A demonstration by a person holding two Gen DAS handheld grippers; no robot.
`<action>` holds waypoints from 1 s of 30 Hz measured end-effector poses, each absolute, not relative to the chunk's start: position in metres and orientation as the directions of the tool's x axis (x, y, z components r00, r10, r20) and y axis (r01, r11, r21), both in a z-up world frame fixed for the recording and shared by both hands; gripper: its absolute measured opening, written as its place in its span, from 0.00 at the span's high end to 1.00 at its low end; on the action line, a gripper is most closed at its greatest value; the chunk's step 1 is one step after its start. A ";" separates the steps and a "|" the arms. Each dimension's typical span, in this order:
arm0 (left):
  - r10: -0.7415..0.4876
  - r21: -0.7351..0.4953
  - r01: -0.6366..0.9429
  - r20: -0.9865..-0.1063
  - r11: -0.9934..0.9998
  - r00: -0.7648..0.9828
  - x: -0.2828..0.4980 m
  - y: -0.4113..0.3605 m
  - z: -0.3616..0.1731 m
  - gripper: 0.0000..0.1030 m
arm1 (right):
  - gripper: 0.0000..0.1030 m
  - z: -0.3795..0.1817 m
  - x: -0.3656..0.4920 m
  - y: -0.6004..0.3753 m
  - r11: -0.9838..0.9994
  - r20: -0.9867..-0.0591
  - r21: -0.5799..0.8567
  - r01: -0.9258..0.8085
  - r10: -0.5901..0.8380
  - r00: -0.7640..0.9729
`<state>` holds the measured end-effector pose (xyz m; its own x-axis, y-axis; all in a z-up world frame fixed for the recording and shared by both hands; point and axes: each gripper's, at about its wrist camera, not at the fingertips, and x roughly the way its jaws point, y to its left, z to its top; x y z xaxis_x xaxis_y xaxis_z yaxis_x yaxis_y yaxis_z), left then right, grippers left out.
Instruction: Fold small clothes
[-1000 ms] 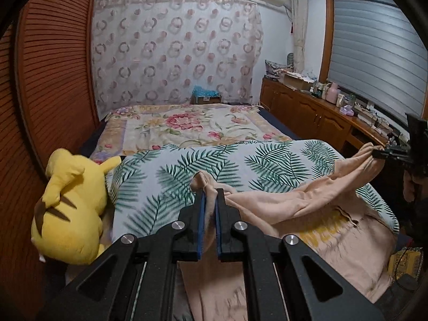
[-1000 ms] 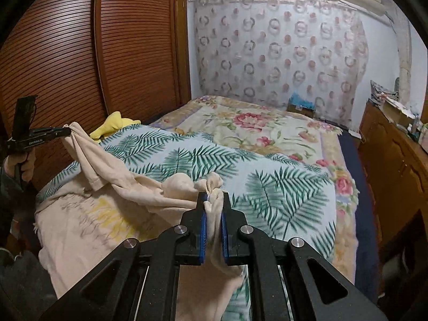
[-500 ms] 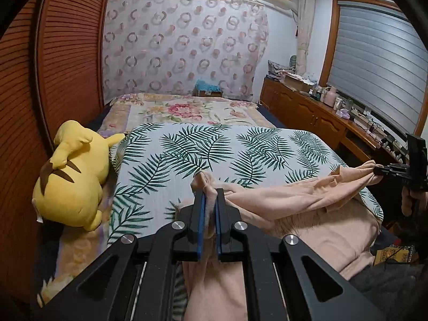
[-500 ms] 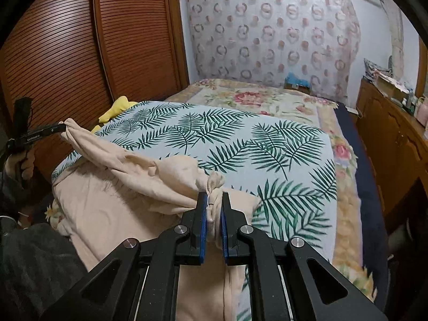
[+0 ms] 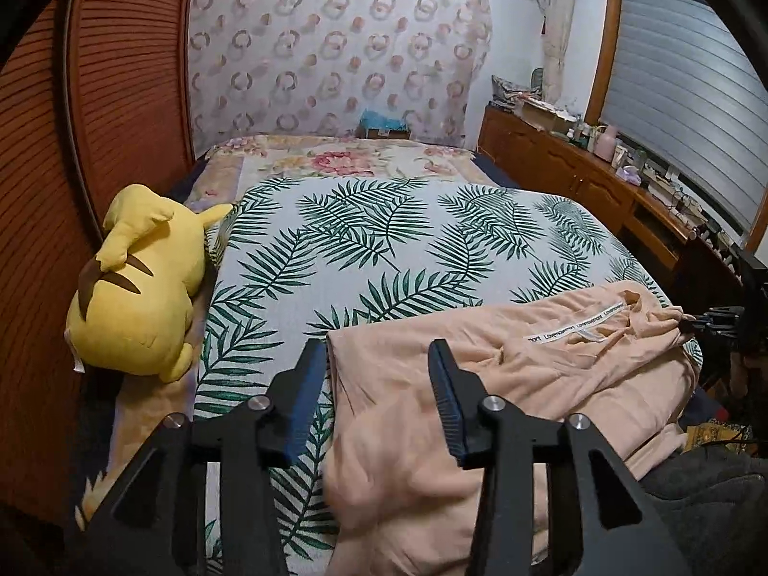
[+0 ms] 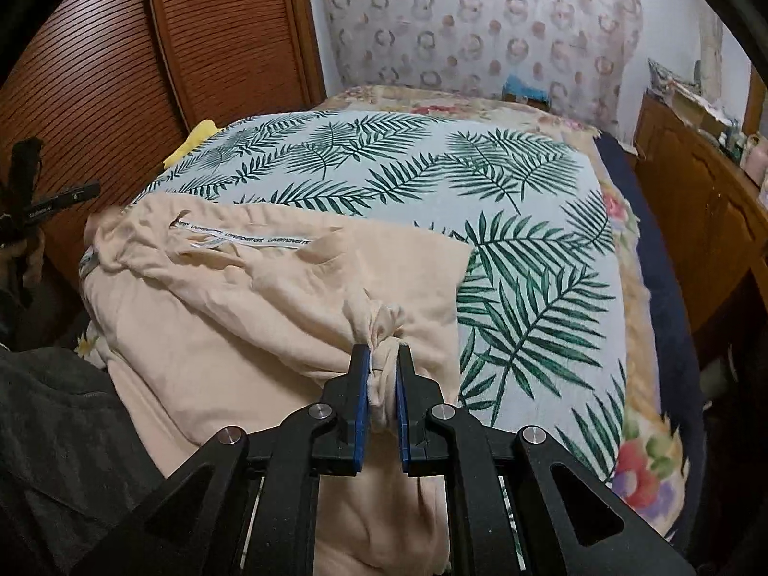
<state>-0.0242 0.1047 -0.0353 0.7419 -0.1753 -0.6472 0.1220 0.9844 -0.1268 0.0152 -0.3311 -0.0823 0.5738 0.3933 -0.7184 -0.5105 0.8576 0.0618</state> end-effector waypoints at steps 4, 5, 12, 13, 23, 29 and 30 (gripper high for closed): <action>-0.170 -0.118 0.123 -0.656 0.985 0.736 -0.012 0.107 -0.039 0.28 | 0.83 -0.074 0.016 -0.333 0.865 -0.708 0.042 -0.501 0.379 0.596; -0.170 -0.119 0.122 -0.658 0.985 0.734 -0.009 0.108 -0.040 0.26 | 0.80 -0.073 0.017 -0.333 0.865 -0.706 0.038 -0.501 0.378 0.599; -0.142 -0.095 0.106 -0.692 0.990 0.708 0.021 0.111 -0.060 0.26 | 0.47 -0.070 0.035 -0.333 0.882 -0.685 -0.005 -0.472 0.341 0.644; -0.133 -0.085 0.102 -0.703 0.991 0.698 0.027 0.111 -0.064 0.26 | 0.47 -0.071 0.039 -0.331 0.884 -0.686 -0.010 -0.468 0.334 0.646; -0.112 -0.060 0.103 -0.764 0.993 0.635 0.057 0.111 -0.092 0.26 | 0.47 -0.105 0.085 -0.318 0.889 -0.708 0.013 -0.458 0.332 0.624; -0.106 -0.031 0.132 -0.782 0.991 0.614 0.062 0.104 -0.102 0.21 | 0.47 -0.122 0.106 -0.312 0.889 -0.734 0.020 -0.457 0.324 0.597; -0.106 -0.029 0.134 -0.780 0.991 0.617 0.061 0.104 -0.103 0.21 | 0.46 -0.125 0.107 -0.311 0.888 -0.737 0.024 -0.458 0.326 0.592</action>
<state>0.0612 0.1043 -0.1029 0.6169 -0.1063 -0.7798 0.1337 0.9906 -0.0292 0.1071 -0.3115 -0.1250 0.5923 0.3259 -0.7369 -0.4585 0.8884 0.0243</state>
